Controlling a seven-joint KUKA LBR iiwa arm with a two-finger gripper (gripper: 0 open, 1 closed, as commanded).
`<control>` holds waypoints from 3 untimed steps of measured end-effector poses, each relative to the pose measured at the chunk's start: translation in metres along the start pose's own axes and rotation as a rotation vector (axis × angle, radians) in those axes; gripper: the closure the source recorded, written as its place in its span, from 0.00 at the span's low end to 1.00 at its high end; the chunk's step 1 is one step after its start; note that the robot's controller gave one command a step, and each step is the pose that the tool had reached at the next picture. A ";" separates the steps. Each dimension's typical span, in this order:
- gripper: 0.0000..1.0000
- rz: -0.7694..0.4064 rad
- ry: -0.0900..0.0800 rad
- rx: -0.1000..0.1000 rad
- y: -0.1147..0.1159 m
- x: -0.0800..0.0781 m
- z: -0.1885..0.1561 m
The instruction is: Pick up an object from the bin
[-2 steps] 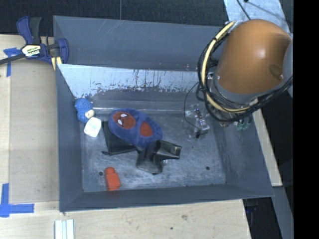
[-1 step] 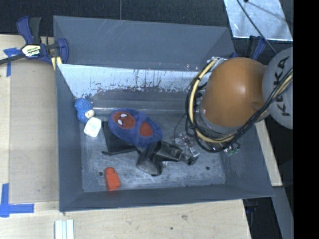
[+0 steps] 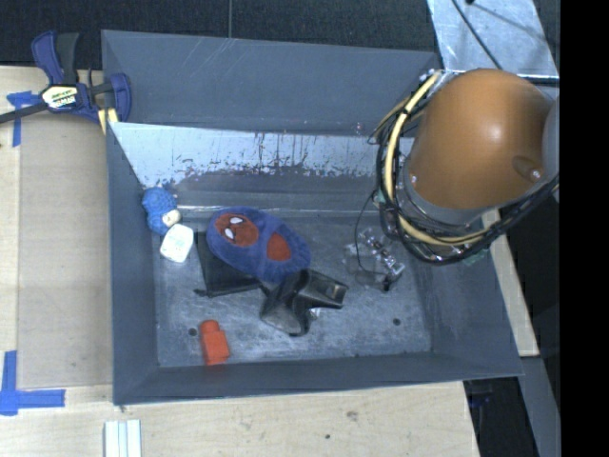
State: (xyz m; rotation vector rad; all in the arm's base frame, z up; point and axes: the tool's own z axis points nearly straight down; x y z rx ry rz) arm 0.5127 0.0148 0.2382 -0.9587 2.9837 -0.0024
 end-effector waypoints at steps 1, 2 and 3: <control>1.00 0.029 0.009 -0.005 0.009 -0.029 0.097; 1.00 0.040 0.000 0.000 -0.001 -0.035 0.062; 1.00 0.050 0.005 -0.002 0.018 -0.017 0.070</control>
Offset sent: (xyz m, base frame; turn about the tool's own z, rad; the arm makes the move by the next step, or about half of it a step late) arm 0.0187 0.0241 -0.0934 0.0298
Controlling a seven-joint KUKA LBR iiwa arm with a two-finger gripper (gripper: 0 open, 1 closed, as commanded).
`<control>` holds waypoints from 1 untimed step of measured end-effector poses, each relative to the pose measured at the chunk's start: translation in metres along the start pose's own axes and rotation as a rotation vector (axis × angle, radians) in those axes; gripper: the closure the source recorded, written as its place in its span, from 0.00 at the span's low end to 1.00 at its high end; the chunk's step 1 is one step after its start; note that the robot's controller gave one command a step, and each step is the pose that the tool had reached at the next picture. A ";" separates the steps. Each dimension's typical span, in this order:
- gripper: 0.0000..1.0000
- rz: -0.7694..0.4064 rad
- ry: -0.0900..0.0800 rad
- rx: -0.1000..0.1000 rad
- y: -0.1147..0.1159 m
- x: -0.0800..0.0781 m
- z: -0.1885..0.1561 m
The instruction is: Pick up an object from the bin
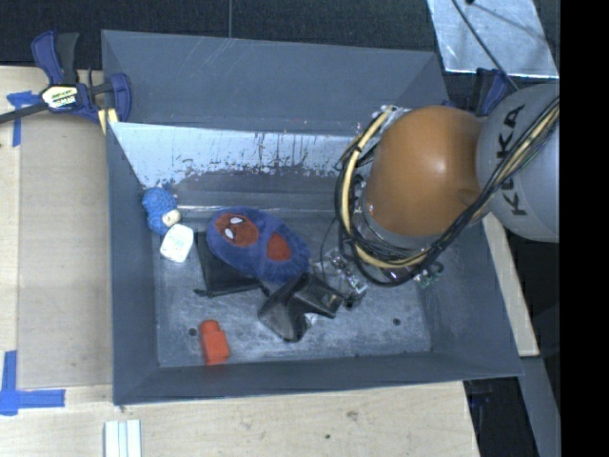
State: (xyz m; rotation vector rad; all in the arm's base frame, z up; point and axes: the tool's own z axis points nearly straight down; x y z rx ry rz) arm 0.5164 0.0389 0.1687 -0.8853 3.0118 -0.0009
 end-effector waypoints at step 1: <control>1.00 -0.005 -0.005 0.002 -0.006 -0.007 -0.037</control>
Offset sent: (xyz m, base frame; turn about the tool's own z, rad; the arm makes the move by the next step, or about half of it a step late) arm 0.0069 -0.0014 0.0341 -0.0068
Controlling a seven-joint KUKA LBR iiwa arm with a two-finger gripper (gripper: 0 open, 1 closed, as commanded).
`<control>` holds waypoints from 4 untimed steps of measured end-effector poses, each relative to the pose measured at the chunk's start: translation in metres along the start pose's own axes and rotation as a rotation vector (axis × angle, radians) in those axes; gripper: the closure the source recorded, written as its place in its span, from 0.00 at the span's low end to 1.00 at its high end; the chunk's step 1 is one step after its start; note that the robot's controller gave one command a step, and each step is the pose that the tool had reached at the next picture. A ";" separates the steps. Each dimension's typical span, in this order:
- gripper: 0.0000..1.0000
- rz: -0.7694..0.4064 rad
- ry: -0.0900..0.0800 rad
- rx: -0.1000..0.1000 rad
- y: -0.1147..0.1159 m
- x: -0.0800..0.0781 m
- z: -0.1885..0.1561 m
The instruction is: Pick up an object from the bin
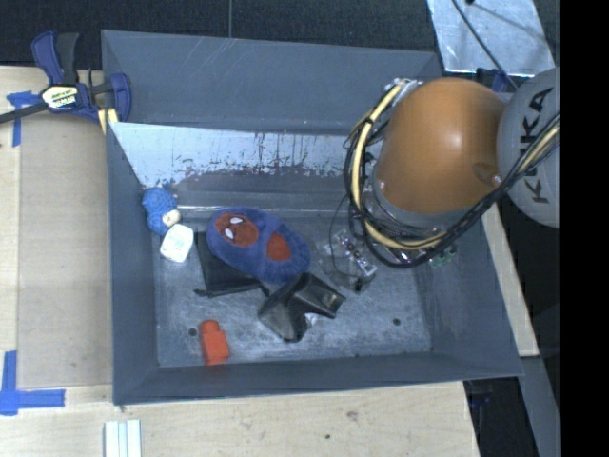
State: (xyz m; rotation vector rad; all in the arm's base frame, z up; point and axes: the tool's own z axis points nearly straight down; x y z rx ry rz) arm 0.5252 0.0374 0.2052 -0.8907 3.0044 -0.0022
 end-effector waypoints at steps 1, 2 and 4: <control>1.00 0.158 0.004 -0.001 0.003 0.002 0.042; 1.00 0.151 -0.003 0.002 0.002 0.001 -0.025; 0.00 0.258 0.002 -0.001 -0.017 -0.036 0.031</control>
Offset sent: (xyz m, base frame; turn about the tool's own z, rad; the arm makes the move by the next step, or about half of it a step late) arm -0.0040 0.0022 -0.0426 0.1565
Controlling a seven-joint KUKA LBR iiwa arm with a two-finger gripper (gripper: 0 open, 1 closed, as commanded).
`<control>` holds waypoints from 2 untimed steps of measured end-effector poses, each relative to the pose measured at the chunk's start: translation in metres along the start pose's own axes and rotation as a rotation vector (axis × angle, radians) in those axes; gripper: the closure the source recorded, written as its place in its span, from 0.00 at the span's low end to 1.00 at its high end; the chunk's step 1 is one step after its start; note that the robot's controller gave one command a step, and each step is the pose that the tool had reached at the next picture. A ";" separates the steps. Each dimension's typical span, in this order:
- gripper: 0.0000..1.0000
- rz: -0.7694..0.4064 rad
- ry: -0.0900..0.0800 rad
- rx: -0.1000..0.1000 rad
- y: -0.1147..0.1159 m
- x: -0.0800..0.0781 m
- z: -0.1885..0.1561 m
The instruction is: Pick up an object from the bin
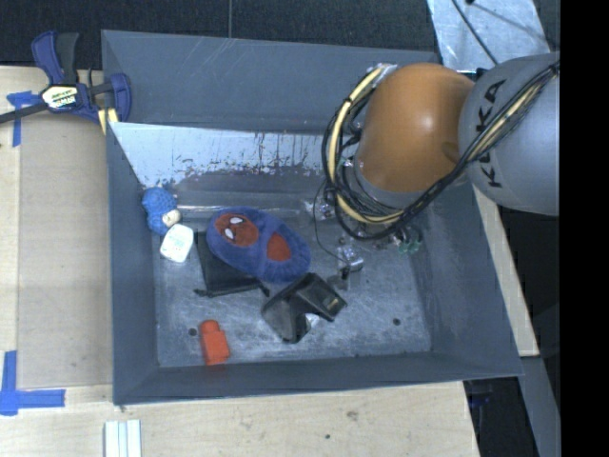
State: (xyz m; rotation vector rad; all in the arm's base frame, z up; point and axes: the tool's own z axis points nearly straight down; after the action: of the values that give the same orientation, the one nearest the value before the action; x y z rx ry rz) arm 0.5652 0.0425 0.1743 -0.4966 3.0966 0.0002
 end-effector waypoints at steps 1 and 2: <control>0.00 -0.132 -0.001 -0.001 0.006 0.025 0.105; 1.00 -0.132 -0.004 0.001 0.005 0.023 0.100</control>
Offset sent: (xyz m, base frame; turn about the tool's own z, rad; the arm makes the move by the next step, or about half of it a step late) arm -0.0256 -0.0027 -0.1033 -0.1326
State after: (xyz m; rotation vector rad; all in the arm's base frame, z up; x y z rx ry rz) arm 0.5425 0.0399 0.0739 -0.6984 3.0536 -0.0017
